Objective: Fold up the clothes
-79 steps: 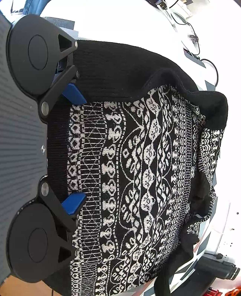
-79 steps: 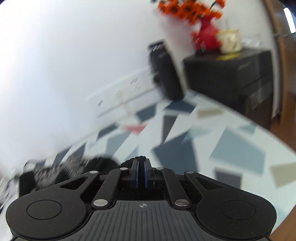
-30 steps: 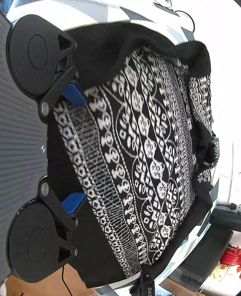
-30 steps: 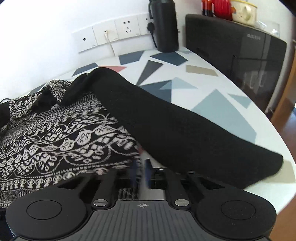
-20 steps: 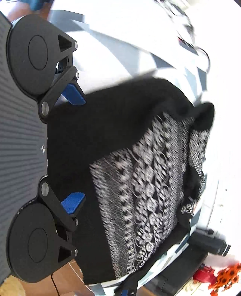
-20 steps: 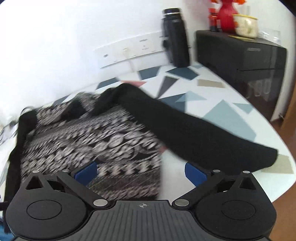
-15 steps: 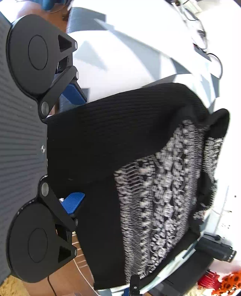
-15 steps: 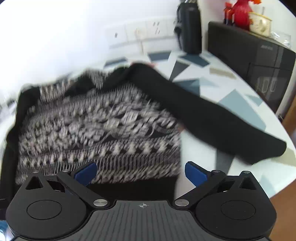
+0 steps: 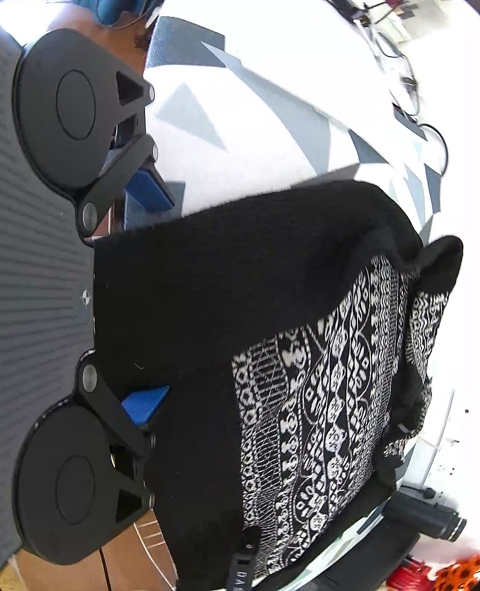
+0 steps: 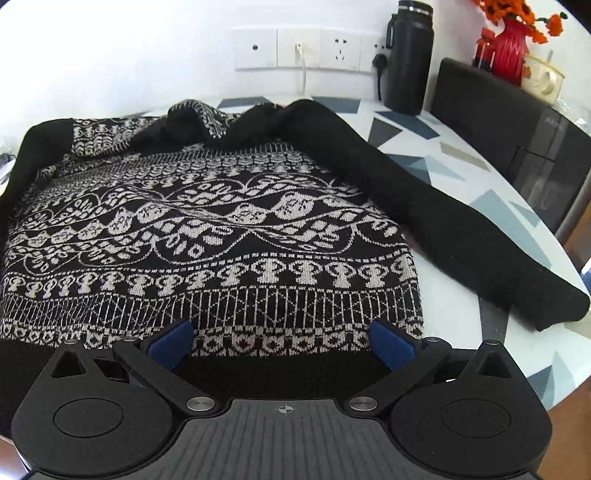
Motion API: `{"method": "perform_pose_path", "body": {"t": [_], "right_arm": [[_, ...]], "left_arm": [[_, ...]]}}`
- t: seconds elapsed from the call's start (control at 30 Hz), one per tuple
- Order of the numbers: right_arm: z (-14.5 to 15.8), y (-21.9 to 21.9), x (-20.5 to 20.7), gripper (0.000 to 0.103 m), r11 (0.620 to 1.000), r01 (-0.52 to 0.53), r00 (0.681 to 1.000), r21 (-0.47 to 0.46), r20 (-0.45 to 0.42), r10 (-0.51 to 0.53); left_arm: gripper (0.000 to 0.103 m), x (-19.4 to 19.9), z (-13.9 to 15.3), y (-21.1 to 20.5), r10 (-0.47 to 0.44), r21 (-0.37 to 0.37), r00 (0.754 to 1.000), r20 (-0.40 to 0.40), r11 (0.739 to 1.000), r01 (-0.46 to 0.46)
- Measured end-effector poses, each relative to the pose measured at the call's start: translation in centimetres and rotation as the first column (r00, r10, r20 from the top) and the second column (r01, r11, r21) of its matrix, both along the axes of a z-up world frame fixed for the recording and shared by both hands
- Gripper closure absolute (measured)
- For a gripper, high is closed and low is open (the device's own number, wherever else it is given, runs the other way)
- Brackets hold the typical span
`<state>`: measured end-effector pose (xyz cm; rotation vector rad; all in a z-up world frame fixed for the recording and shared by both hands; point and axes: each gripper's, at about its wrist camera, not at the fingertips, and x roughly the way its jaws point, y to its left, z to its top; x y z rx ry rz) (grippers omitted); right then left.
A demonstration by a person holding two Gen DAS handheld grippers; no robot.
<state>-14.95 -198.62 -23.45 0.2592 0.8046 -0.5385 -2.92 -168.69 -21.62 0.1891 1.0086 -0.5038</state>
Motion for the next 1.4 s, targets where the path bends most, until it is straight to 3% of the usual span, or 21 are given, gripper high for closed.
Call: {"method": "perform_pose_path", "body": {"t": [0.07, 0.13, 0.3, 0.43, 0.5, 0.6, 0.63, 0.67, 0.7, 0.77, 0.83, 0.9, 1.07, 1.13, 1.23, 1.4], "right_arm": [[-0.1, -0.1, -0.2, 0.001, 1.000, -0.011, 1.000, -0.005, 0.007, 0.011], [-0.2, -0.1, -0.3, 0.001, 1.000, -0.014, 1.000, -0.010, 0.013, 0.014], [-0.1, 0.2, -0.3, 0.001, 1.000, -0.003, 1.000, -0.016, 0.020, 0.004], [-0.1, 0.1, -0.2, 0.001, 1.000, -0.004, 1.000, -0.017, 0.022, 0.005], [-0.1, 0.1, -0.3, 0.001, 1.000, -0.006, 1.000, -0.017, 0.022, 0.006], [-0.2, 0.3, -0.3, 0.001, 1.000, 0.001, 1.000, -0.018, 0.025, 0.000], [-0.2, 0.3, -0.3, 0.001, 1.000, 0.004, 1.000, -0.019, 0.026, -0.004], [-0.2, 0.3, -0.2, 0.001, 1.000, 0.008, 1.000, -0.020, 0.027, -0.007], [-0.2, 0.4, -0.2, 0.001, 1.000, 0.012, 1.000, -0.019, 0.026, -0.012], [-0.1, 0.3, 0.0, 0.001, 1.000, 0.019, 1.000, -0.018, 0.024, -0.019], [-0.1, 0.3, 0.1, 0.001, 1.000, 0.026, 0.999, -0.016, 0.021, -0.026], [0.0, 0.2, 0.4, 0.001, 1.000, 0.029, 1.000, -0.007, 0.007, -0.029], [0.8, -0.6, 1.5, 0.001, 0.999, 0.018, 0.996, 0.048, -0.086, -0.014], [1.4, -1.5, 2.4, 0.001, 0.994, -0.026, 0.988, 0.102, -0.147, 0.040], [3.5, -3.1, 2.8, 0.002, 0.981, -0.052, 0.989, 0.186, -0.123, 0.076], [9.4, -4.6, 2.5, 0.001, 0.979, -0.021, 0.999, 0.202, -0.035, 0.029]], "left_arm": [[0.025, 0.3, 0.5, 0.9, 0.007, -0.029, 1.000, -0.010, 1.000, -0.008], [0.056, 0.6, 1.0, 1.9, 0.016, -0.064, 0.999, -0.033, 0.998, -0.018], [0.088, 1.8, 2.5, 3.6, 0.110, -0.114, 0.993, -0.042, 0.987, -0.114], [0.091, 2.6, 3.9, 5.0, 0.191, -0.143, 0.981, -0.022, 0.971, -0.192], [0.091, 3.5, 5.6, 6.5, 0.269, -0.174, 0.963, 0.035, 0.950, -0.259], [0.091, 5.3, 7.7, 9.5, 0.445, -0.201, 0.888, 0.116, 0.886, -0.418], [0.091, 5.8, 8.0, 10.0, 0.476, -0.178, 0.867, 0.149, 0.875, -0.450], [0.091, 6.4, 8.2, 10.4, 0.502, -0.151, 0.845, 0.183, 0.864, -0.480], [0.090, 7.0, 7.9, 10.3, 0.501, -0.106, 0.844, 0.190, 0.865, -0.490], [0.076, 7.9, 7.2, 10.0, 0.487, -0.031, 0.855, 0.177, 0.871, -0.490], [0.034, 8.0, 6.6, 9.4, 0.465, -0.013, 0.873, 0.145, 0.884, -0.468], [0.017, 6.8, 6.8, 9.2, 0.438, -0.049, 0.889, 0.136, 0.899, -0.435], [0.016, 7.5, 7.9, 5.8, 0.344, -0.070, 0.935, 0.091, 0.938, -0.338], [0.012, 7.9, 9.6, 4.6, 0.329, -0.088, 0.936, 0.125, 0.943, -0.320], [0.005, 8.7, 12.6, 2.4, 0.316, -0.134, 0.932, 0.178, 0.946, -0.295], [0.003, 10.1, 17.3, -0.4, 0.274, -0.178, 0.933, 0.234, 0.955, -0.236]]}}
